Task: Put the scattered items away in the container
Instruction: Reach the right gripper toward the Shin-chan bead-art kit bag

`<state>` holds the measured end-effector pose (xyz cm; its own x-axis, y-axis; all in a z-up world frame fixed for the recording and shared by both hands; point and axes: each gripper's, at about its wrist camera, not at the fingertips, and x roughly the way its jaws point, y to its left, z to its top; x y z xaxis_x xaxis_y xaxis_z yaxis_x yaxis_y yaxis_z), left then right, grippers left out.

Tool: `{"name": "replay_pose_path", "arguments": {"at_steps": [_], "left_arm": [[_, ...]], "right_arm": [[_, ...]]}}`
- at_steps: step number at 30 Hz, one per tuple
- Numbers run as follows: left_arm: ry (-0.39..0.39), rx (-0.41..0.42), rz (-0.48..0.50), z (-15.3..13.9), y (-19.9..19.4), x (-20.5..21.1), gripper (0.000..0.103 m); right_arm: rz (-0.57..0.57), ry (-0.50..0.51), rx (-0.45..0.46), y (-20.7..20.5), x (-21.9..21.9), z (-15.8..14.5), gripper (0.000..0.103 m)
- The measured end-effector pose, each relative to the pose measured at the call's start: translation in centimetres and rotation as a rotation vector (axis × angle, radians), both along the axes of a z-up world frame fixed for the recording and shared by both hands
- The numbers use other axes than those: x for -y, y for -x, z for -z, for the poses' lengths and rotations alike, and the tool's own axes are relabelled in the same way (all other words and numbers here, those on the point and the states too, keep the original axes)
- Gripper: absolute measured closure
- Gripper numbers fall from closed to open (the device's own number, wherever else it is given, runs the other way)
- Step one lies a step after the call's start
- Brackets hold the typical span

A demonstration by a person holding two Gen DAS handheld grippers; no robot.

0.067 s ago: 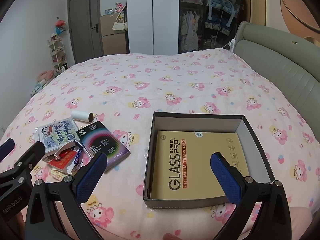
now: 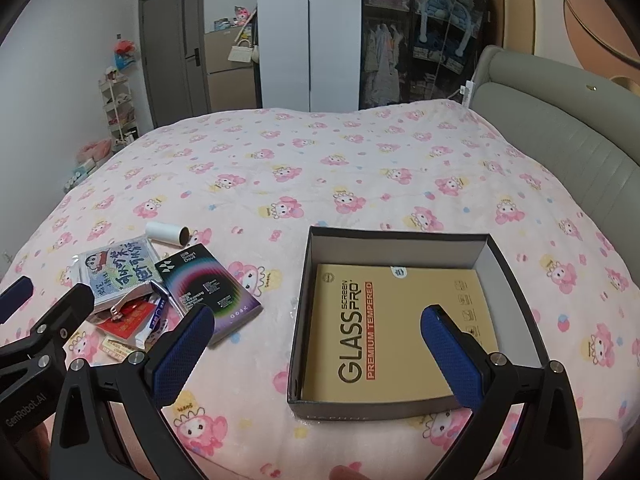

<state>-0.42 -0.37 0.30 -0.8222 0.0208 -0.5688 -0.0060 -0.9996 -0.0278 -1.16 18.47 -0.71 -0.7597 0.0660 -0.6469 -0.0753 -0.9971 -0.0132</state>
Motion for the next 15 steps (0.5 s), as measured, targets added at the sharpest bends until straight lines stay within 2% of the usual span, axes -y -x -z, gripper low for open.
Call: {"name": "replay_pose_path", "arguments": {"at_steps": [6,8,15], "left_arm": [[-0.044,-0.027,0.012,-0.8,1.0,1.3,0.001],[-0.074,-0.039,0.003,-1.4,1.4,3.0,0.002],[-0.155,-0.047,-0.081,-2.7,3.1,10.6,0.007]], "right_arm": [[-0.043,-0.037,0.005,1.2,1.7,-1.2,0.000],[-0.112,0.004,0.000,2.0,1.1,-2.3,0.000],[-0.285,-0.018,0.012,5.0,6.1,-2.9,0.000]]}}
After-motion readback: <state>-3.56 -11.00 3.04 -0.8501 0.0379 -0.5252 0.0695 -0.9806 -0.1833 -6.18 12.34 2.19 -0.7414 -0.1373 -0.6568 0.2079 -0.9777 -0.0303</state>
